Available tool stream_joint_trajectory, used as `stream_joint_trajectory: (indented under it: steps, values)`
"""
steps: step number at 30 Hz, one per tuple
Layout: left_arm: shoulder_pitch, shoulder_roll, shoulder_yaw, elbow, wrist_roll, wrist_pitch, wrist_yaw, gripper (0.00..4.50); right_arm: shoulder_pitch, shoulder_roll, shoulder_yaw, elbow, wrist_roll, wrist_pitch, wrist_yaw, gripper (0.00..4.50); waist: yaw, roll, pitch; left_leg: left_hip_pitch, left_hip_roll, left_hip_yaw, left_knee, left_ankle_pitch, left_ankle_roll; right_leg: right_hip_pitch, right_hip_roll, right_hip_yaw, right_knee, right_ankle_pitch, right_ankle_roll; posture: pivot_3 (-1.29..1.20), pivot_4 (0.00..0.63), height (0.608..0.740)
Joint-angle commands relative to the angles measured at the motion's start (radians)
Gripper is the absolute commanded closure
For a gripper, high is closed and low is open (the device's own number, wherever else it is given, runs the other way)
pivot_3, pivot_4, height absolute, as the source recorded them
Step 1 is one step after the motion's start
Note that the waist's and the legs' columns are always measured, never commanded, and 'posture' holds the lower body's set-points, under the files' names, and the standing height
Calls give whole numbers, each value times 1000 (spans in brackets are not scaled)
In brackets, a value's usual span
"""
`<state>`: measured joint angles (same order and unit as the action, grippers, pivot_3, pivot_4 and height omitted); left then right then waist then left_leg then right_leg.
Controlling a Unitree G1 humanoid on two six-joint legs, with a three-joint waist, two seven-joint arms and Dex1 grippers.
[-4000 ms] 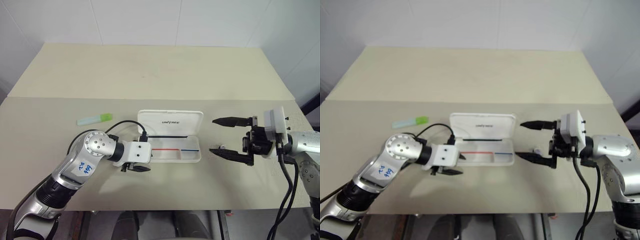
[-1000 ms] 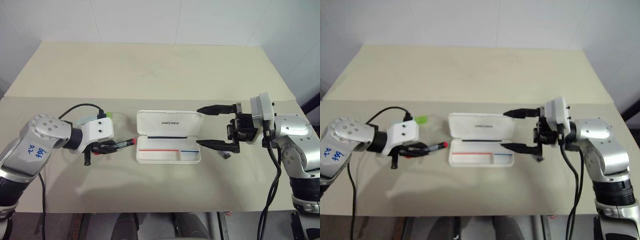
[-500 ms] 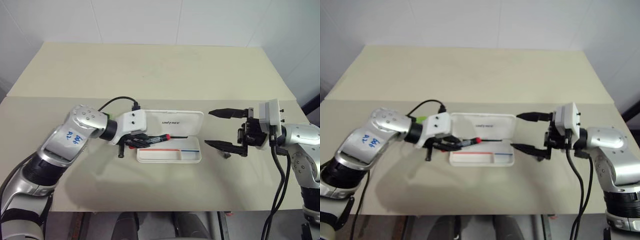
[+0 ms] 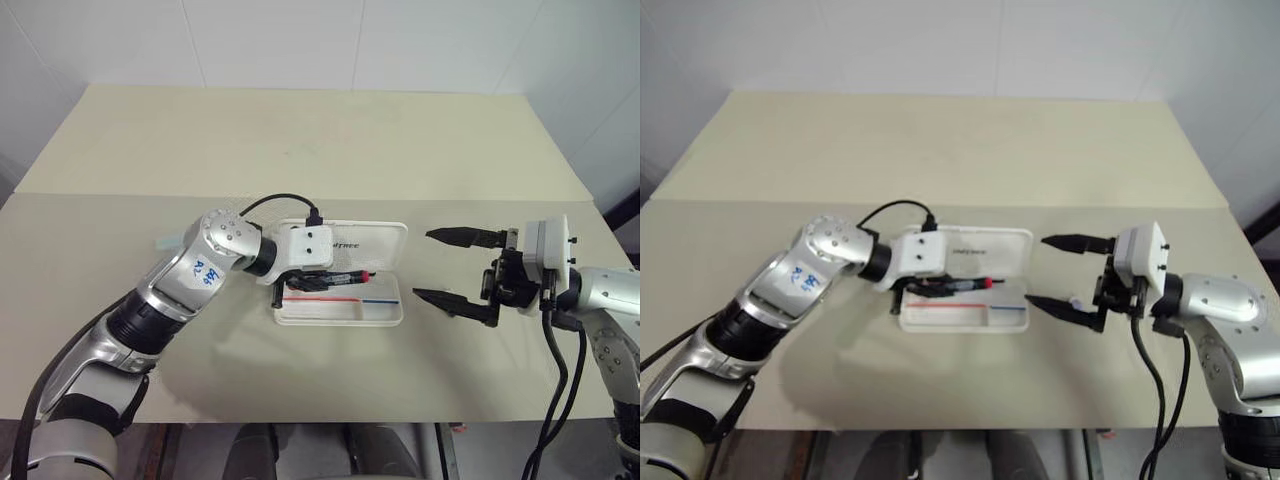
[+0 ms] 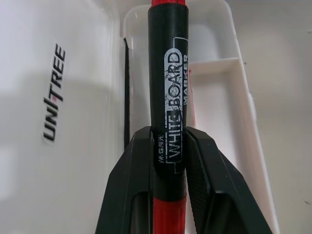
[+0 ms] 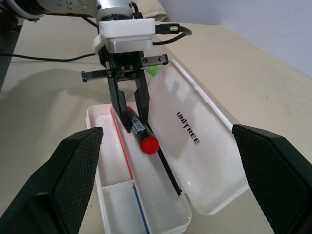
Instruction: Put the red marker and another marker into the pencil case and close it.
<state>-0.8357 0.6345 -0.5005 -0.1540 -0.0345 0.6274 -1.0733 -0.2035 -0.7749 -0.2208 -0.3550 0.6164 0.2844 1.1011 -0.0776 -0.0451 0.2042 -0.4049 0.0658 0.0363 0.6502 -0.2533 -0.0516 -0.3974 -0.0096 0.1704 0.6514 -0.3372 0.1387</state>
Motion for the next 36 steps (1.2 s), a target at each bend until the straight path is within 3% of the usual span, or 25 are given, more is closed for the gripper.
stream_joint_trajectory:
  steps: [1, 10, 16, 29, 32, 36]
  values:
    - [-24, -27, -7, 52, 45, -72, 16, 3955, 15, -7, -39, -43, 20, -10, -11, 0, 1, 0, 0, 0, 0, 0, 0, 0, 0, 0, 0, 0, 0, 0, 0, 0, 150, 740]
    - [-38, -72, -39, 152, 123, -155, 4, 3955, 37, -33, -40, -98, 54, 19, 2, 0, 6, 0, 0, 0, 0, 0, 0, 0, 0, 1, 0, 0, 0, 0, 0, 0, 150, 740]
    - [-39, -149, -4, 133, 99, -103, 4, 1987, 26, -27, -36, -96, 53, 18, -8, 0, 15, 0, 0, 0, 0, 0, 1, 0, 0, 1, 0, 0, 0, 0, 1, 0, 150, 740]
    - [-16, -164, 62, -28, -21, 18, -44, 1987, -28, -2, 9, -29, 27, -19, 14, 0, 20, 0, 0, 0, 0, 0, 1, 0, 0, 1, 0, 0, 0, 0, 1, 0, 150, 740]
    - [-11, -119, 93, -60, -66, 57, -75, 1439, -56, 0, 24, -3, 22, -31, 30, 0, 19, 0, 0, 1, 0, -1, 1, 0, 0, 1, 0, 0, 1, 0, 1, 0, 150, 740]
    - [-22, -47, 183, -110, -183, 172, -132, 154, -105, 10, 36, 30, 16, -43, 37, 0, 17, 0, 0, 1, 0, -1, 1, 0, 0, 1, 0, 0, 1, 0, 1, 0, 150, 740]
